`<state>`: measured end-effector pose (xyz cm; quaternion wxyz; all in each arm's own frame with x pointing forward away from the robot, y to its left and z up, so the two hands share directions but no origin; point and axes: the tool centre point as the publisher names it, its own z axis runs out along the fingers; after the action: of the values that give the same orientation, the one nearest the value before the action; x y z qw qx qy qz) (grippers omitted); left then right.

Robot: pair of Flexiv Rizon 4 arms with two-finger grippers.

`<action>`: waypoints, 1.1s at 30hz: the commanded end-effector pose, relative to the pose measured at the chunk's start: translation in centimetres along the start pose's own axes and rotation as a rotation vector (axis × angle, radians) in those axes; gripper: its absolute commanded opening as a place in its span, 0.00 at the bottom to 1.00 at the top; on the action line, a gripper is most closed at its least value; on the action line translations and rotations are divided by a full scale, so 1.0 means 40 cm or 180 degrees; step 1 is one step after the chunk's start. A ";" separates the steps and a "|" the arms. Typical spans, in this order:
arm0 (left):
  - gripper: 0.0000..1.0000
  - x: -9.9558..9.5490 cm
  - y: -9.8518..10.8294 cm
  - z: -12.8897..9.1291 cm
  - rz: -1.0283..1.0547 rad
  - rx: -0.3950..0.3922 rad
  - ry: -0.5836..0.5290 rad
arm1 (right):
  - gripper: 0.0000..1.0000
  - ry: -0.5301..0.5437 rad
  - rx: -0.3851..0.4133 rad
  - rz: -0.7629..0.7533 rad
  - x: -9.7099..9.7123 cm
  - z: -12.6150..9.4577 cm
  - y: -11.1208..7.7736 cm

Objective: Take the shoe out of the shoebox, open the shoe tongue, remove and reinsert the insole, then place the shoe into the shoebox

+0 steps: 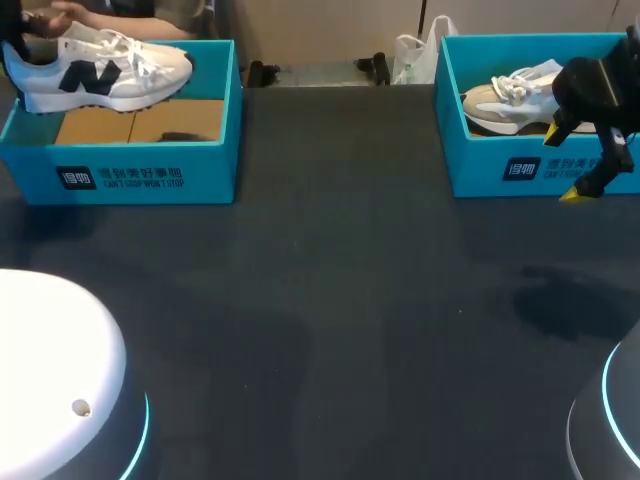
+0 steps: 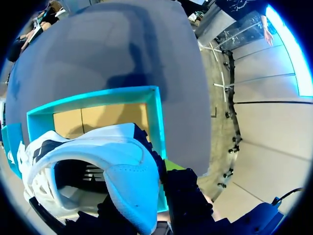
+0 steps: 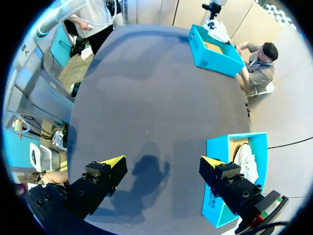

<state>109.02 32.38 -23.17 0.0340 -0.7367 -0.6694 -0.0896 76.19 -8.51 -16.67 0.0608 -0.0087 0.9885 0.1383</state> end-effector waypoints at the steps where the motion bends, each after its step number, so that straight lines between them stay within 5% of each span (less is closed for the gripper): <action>1: 0.00 -0.001 0.015 0.039 0.0005 0.0006 -0.0016 | 1.00 0.0007 0.0007 0.0003 -0.003 0.002 0.001; 19: 0.00 -0.057 0.006 0.171 0.0102 -0.0020 -0.0015 | 1.00 0.0007 0.0007 0.0003 -0.003 0.002 0.001; 33: 0.00 -0.075 -0.049 0.216 0.0170 0.0012 -0.0082 | 1.00 0.0007 0.0007 0.0003 -0.003 0.002 0.001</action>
<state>108.04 31.07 -32.21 0.0341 -0.7547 -0.6508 -0.0760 76.19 -8.51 -16.67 0.0608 -0.0086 0.9885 0.1383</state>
